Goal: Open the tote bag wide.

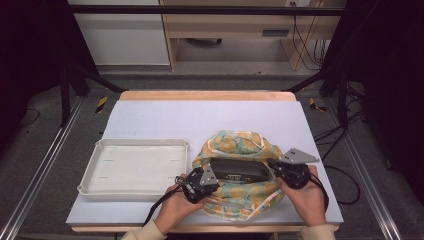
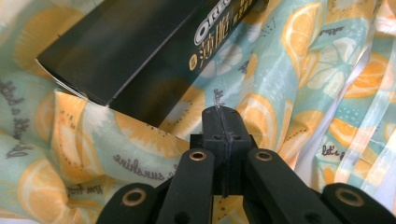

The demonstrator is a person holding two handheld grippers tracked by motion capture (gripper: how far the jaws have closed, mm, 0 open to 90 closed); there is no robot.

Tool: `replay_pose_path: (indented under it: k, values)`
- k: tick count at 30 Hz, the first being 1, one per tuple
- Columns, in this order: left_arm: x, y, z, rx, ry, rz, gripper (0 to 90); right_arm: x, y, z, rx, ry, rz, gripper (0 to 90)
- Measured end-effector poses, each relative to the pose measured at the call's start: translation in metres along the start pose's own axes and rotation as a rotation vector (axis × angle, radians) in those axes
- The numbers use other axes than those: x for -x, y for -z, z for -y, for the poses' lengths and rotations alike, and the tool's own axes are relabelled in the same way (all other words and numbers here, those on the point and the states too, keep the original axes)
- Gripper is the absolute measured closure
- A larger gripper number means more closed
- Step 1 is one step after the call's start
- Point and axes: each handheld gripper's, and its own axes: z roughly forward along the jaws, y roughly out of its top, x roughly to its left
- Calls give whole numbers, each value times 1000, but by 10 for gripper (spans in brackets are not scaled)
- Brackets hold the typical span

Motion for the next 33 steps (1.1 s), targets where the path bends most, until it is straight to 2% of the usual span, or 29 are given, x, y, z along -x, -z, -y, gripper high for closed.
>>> replay_pose_path:
  k: [3, 5, 6, 7, 9, 15, 18, 22, 27, 29, 32, 33]
  values:
    - [1, 0, 0, -7, -7, -2, 900, 16, -23, 2, -33, -30, 12, 900]
    - [1, 0, 0, -7, -6, -3, 900, 25, -33, 7, -48, -58, 16, 900]
    - [1, 0, 0, -7, -6, -3, 900, 25, -33, 7, -48, -58, 16, 900]
    - [0, -1, 0, -9, -5, -2, 900, 34, -43, 12, -72, -76, 17, 900]
    - [0, -1, 0, -10, -4, 1, 900, 36, -46, 14, -78, -80, 11, 900]
    - [1, -2, 0, -19, -7, -1, 900, 44, -67, 22, -141, -97, -1, 900]
    - [2, -2, 0, -23, -10, -1, 900, 47, -73, 24, -144, -100, -5, 900]
    - [3, -3, 1, -23, -11, 1, 900, 48, -77, 25, -158, -105, -1, 900]
    - [3, -4, 2, -31, -18, -3, 900, 48, -74, 26, -134, -99, 4, 900]
    - [4, -4, 1, -30, -21, -2, 900, 46, -63, 23, -93, -103, 20, 900]
    - [4, -3, 1, -31, -22, 0, 900, 41, -47, 20, -54, -88, 45, 900]
    - [4, -3, 2, -29, -22, -1, 900, 38, -40, 20, -45, -97, 53, 900]
